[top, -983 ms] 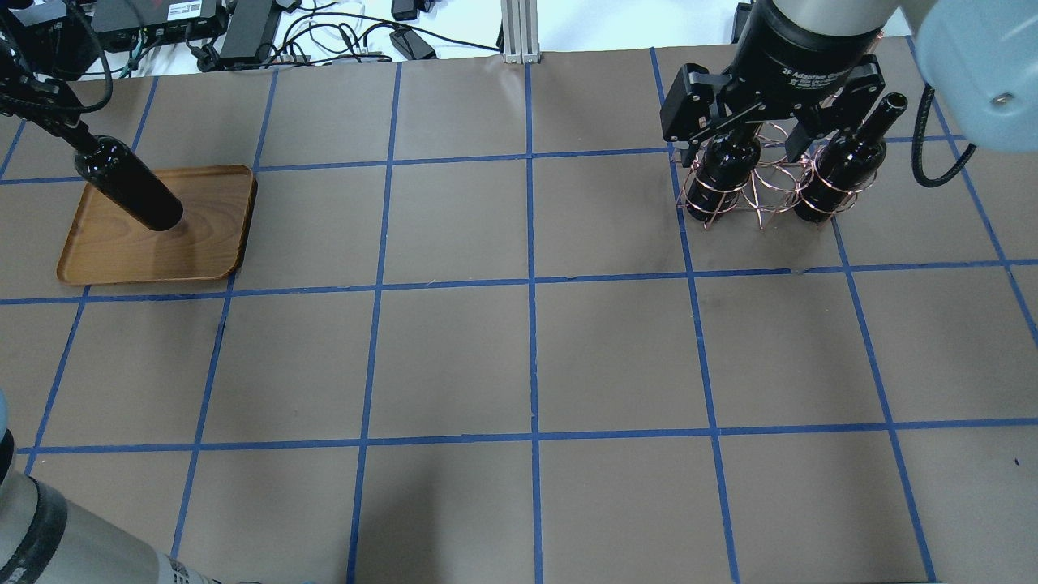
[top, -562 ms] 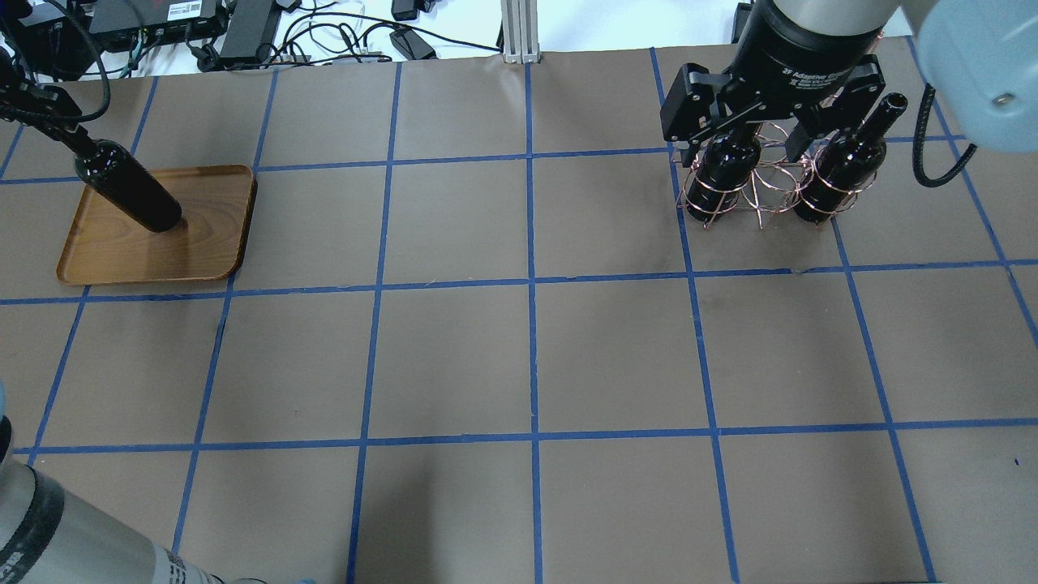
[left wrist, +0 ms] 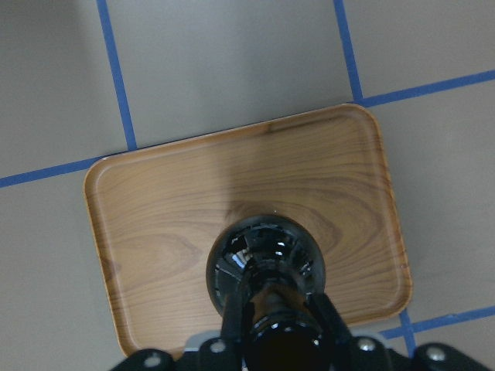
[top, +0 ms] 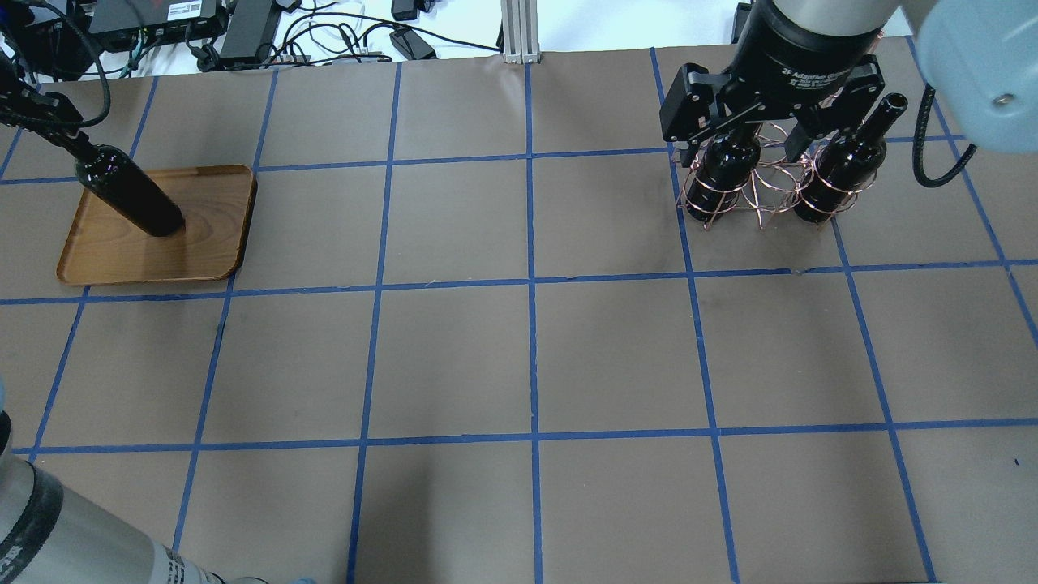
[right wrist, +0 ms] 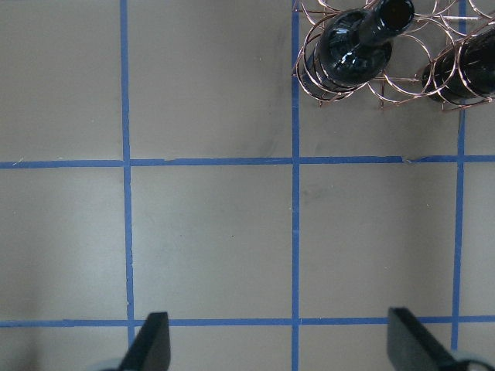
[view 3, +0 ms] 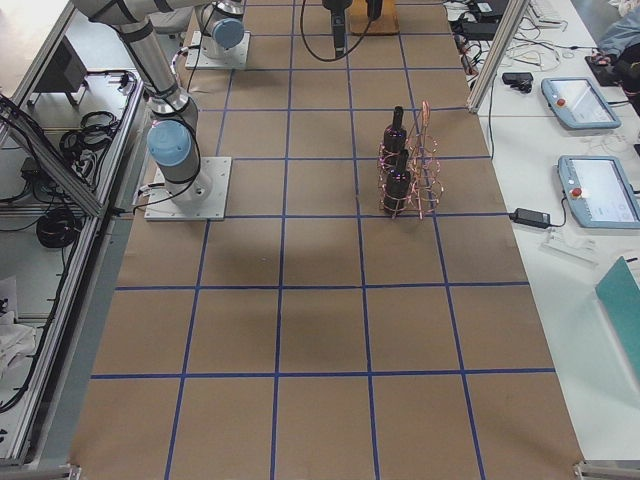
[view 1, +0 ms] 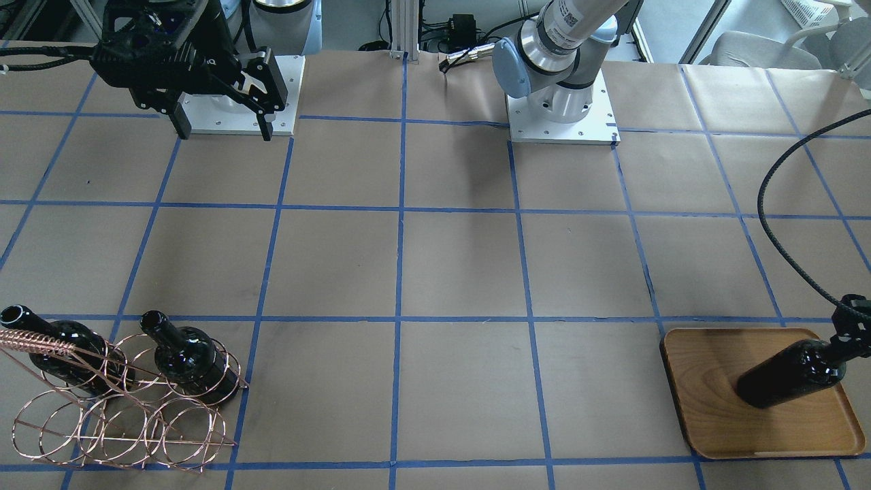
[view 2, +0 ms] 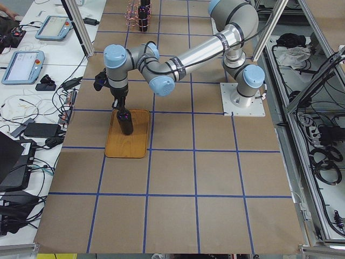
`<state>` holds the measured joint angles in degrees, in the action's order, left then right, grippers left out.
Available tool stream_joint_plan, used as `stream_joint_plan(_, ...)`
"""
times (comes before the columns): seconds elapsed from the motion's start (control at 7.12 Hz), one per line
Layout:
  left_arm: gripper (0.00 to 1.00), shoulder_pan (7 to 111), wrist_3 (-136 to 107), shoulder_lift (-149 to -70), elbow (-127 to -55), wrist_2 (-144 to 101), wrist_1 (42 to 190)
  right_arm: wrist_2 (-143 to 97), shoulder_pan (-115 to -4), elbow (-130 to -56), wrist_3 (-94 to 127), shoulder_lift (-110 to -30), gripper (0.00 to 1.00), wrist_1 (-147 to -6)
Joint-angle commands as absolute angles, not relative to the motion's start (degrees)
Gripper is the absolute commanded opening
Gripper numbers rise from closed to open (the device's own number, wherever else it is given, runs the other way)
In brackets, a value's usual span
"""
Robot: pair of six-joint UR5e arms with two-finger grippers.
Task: Take wine from basket and place on tray
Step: 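Lower the bottle onto the tray, laying it down, and open the left gripper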
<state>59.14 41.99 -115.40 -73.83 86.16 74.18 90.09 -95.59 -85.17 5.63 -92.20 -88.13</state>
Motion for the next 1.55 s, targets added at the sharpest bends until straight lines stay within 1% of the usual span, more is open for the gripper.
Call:
stream_joint_plan(0.0,0.78,58.89,41.66,-115.23,-74.0,86.05,74.27,90.35,-95.62,-85.17,5.63,-92.2,1.0,-88.07)
stream_joint_plan(0.14,0.97,58.8,41.57,-114.7,-74.35,85.78,74.35,90.35,-95.62,-85.17,5.63,-92.2,1.0,-88.15)
stream_joint_plan(0.28,1.0,58.89,41.49,-113.31,-74.44,86.48,75.14,90.35,-95.62,-85.17,5.63,-92.2,1.0,-88.15)
stream_joint_plan(0.42,1.0,59.32,41.14,-110.85,-74.36,87.18,79.06,90.26,-95.62,-85.25,5.63,-92.2,1.0,-88.15)
stream_joint_plan(0.7,1.0,61.42,30.9,-102.96,-74.36,89.72,89.07,90.18,-95.62,-85.25,5.63,-92.2,1.0,-88.15)
stream_joint_plan(0.98,1.0,72.27,16.96,-97.23,-75.23,91.4,92.8,90.18,-95.62,-85.25,5.63,-92.2,1.0,-88.15)
stream_joint_plan(1.26,1.0,82.48,10.58,-93.71,-78.03,91.58,92.03,90.18,-95.62,-85.25,5.63,-92.2,1.0,-88.15)
stream_joint_plan(1.4,1.0,85.31,9.68,-93.69,-79.0,91.5,89.85,90.26,-95.62,-85.17,5.63,-92.2,1.0,-88.15)
